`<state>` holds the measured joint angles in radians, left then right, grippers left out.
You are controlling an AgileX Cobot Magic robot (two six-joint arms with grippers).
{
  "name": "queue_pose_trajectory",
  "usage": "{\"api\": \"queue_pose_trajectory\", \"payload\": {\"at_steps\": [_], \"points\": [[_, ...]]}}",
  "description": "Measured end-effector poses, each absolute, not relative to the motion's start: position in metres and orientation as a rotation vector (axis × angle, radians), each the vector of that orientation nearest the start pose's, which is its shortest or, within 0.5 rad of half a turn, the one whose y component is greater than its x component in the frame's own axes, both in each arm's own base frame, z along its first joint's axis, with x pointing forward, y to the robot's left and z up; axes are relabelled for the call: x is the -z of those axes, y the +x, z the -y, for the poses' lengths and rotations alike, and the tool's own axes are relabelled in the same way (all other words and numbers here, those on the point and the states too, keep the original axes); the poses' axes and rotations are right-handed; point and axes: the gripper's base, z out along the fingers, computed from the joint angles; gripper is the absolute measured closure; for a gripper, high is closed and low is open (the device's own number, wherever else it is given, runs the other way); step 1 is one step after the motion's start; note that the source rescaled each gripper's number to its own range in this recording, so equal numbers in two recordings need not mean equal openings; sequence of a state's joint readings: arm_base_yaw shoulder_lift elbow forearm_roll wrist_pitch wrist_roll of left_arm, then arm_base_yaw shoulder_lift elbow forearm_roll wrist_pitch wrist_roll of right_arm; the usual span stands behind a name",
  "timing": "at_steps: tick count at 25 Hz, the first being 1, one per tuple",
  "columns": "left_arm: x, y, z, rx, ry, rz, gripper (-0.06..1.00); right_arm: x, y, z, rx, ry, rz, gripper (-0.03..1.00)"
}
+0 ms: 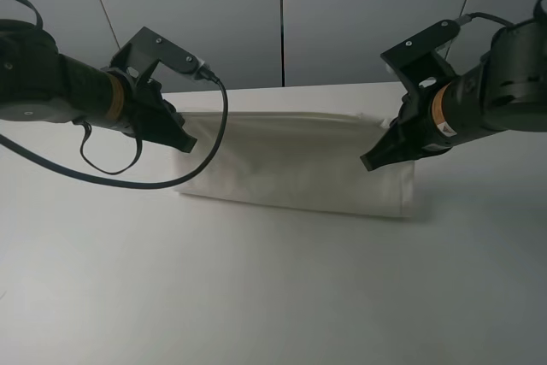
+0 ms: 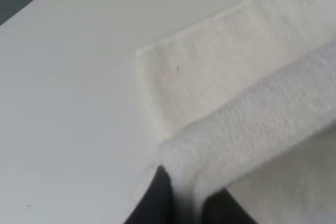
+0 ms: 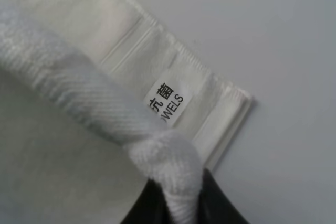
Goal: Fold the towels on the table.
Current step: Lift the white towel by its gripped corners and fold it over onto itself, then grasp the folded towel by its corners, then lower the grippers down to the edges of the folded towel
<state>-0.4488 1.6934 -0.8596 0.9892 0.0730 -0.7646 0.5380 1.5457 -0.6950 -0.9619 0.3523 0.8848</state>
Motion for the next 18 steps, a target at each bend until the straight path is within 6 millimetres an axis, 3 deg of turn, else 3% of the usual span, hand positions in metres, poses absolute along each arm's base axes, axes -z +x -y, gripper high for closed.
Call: {"api": "queue_pose_trajectory", "payload": {"at_steps": [2, 4, 7, 8, 10, 18], "points": [[-0.1807, 0.3081, 0.1377, 0.068, 0.731, -2.222, 0.80, -0.1737, 0.2542, -0.1201, 0.178, -0.607, -2.401, 0.90], [-0.1814, 0.3102, 0.1346, 0.083, 0.717, -2.216, 0.61, -0.1720, 0.2570, -0.1197, 0.202, -0.608, -2.382, 0.71], [-0.1814, 0.3108, 0.1335, 0.082, 0.713, -2.217, 0.14, -0.1736, 0.2598, -0.1184, 0.206, -0.527, -2.364, 0.13], [-0.1815, 0.3108, 0.1337, 0.085, 0.711, -2.216, 0.00, -0.1744, 0.2606, -0.1175, 0.207, -0.487, -2.359, 0.05], [-0.1816, 0.3108, 0.1339, 0.087, 0.712, -2.215, -0.06, -0.1755, 0.2616, -0.1154, 0.216, -0.418, -2.356, -0.02], [-0.1816, 0.3108, 0.1339, 0.103, 0.679, -2.226, -0.02, -0.1753, 0.2614, -0.1143, 0.200, -0.339, -2.370, -0.03]]}}
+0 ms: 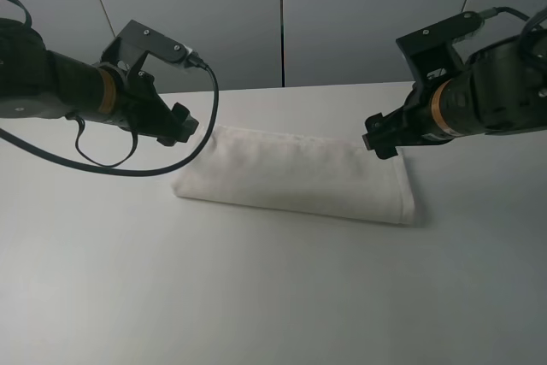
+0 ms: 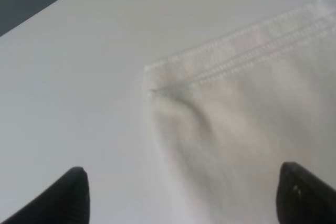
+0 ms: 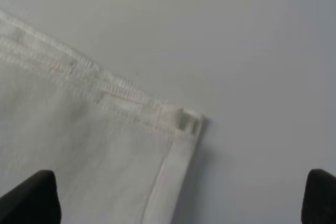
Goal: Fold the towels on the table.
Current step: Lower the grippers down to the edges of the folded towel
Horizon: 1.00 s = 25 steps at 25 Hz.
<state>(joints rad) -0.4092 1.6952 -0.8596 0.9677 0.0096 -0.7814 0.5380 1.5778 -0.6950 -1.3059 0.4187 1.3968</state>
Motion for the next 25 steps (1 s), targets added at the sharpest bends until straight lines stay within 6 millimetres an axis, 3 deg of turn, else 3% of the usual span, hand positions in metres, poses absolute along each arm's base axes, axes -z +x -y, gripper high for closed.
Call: {"api": "queue_pose_trajectory", "payload": {"at_steps": [5, 12, 16, 25], "points": [[-0.181, 0.312, 0.131, 0.096, 0.573, -2.281, -0.02, -0.175, 0.259, -0.115, 0.154, -0.210, -2.450, -0.03], [-0.179, 0.328, 0.128, 0.005, 0.461, -2.374, -0.02, -0.197, 0.274, -0.113, 0.089, -0.082, -2.595, -0.03], [-0.177, 0.338, 0.132, -0.034, 0.481, -2.473, -0.02, -0.207, 0.282, -0.103, 0.064, -0.045, -2.664, -0.03], [-0.167, 0.367, 0.153, 0.029, 0.523, -2.725, -0.02, -0.206, 0.280, -0.101, 0.047, -0.034, -2.718, -0.03]]}}
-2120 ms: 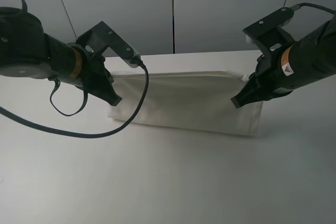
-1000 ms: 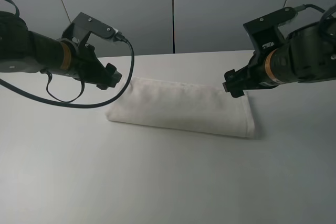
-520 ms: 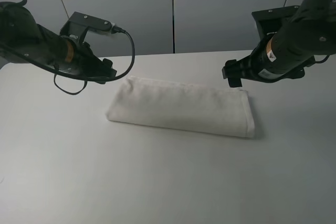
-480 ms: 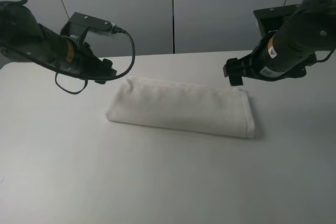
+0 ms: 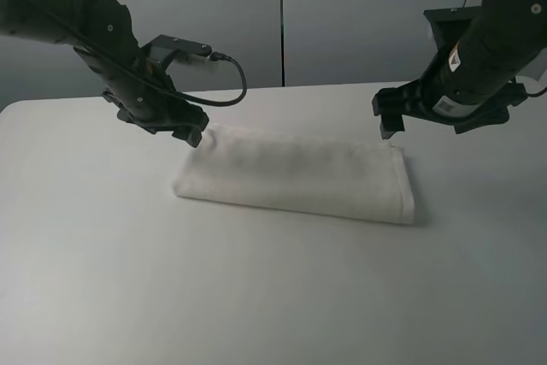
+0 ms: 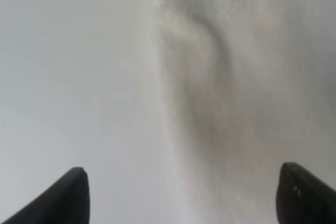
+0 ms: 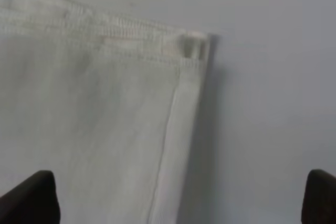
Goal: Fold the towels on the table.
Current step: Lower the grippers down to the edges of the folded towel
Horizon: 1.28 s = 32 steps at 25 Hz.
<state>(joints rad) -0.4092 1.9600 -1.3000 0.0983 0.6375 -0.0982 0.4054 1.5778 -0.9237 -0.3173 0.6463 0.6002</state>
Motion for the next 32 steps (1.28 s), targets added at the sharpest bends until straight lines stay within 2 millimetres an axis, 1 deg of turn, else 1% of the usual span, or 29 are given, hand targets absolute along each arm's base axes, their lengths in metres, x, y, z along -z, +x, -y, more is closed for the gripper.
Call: {"api": "queue_pose_trajectory", "payload": {"at_steps": [7, 12, 16, 25, 32], "points": [[-0.149, 0.385, 0.160, 0.019, 0.445, -2.848, -0.02, -0.205, 0.276, -0.100, 0.073, -0.032, -2.762, -0.03], [-0.135, 0.392, 0.149, 0.014, 0.373, -2.906, -0.02, -0.205, 0.275, -0.100, 0.082, -0.051, -2.772, -0.03], [-0.130, 0.396, 0.137, 0.011, 0.325, -2.920, -0.02, -0.205, 0.275, -0.100, 0.083, -0.053, -2.772, -0.03], [-0.128, 0.399, 0.138, 0.019, 0.354, -2.894, -0.02, -0.205, 0.275, -0.100, 0.073, -0.052, -2.777, -0.03], [-0.106, 0.401, 0.137, -0.009, 0.373, -2.936, -0.02, -0.204, 0.275, -0.101, 0.065, -0.048, -2.780, -0.03]]}}
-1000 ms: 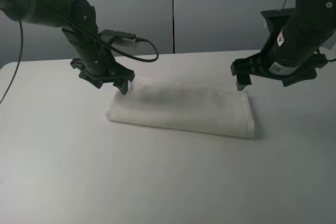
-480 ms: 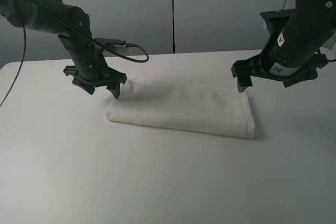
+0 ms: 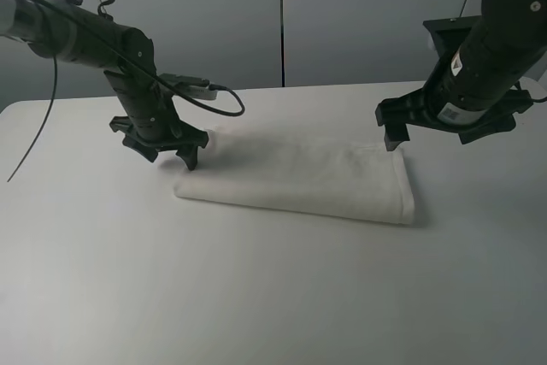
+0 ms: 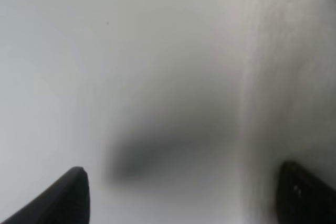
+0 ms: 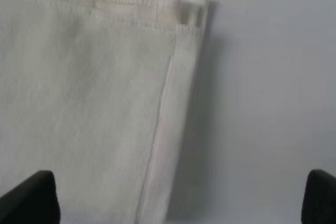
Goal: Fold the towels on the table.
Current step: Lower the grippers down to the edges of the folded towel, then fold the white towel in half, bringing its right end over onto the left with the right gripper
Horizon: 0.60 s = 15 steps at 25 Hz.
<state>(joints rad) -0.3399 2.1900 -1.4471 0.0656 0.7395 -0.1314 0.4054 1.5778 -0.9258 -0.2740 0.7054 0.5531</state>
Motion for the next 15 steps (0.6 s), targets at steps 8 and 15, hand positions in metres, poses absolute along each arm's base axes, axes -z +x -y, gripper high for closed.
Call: {"api": "queue_pose_trajectory", "payload": {"at_steps": [8, 15], "points": [[-0.1014, 0.4011, 0.1376, -0.009, 0.377, -2.936, -0.02, -0.2044, 0.2748, -0.1006, 0.065, -0.048, -2.780, -0.03], [-0.1014, 0.4012, 0.1373, -0.015, 0.382, -2.935, -0.02, -0.2042, 0.2744, -0.1006, 0.065, -0.047, -2.785, -0.03]]}}
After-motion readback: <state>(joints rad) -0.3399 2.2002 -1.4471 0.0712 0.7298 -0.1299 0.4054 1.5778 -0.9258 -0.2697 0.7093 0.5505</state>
